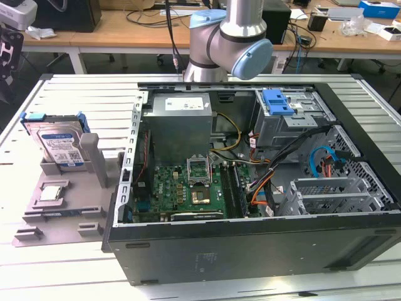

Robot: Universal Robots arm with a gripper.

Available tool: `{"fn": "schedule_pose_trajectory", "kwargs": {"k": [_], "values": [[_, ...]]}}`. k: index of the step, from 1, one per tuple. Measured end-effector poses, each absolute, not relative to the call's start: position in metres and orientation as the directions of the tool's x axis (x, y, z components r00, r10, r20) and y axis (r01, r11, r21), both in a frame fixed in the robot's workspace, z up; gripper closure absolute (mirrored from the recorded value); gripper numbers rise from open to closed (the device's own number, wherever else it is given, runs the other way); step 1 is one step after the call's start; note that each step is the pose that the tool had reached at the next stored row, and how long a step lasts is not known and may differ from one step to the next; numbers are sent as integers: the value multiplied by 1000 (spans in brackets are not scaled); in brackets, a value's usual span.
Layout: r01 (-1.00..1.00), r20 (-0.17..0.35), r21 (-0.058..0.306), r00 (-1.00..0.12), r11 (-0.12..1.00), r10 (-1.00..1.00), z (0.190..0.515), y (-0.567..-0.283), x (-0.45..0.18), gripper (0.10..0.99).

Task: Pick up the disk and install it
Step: 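Pick up the disk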

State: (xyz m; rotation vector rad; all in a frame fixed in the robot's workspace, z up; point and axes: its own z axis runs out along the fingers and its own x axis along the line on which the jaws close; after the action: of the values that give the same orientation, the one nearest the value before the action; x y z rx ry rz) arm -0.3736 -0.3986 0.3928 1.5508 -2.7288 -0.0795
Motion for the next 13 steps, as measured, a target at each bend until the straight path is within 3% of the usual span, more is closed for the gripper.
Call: {"fn": "schedule_pose_trajectory", "kwargs": {"k": [13], "values": [[-899, -23, 45, -438, 436, -899, 393, -399, -374, 980]]}}
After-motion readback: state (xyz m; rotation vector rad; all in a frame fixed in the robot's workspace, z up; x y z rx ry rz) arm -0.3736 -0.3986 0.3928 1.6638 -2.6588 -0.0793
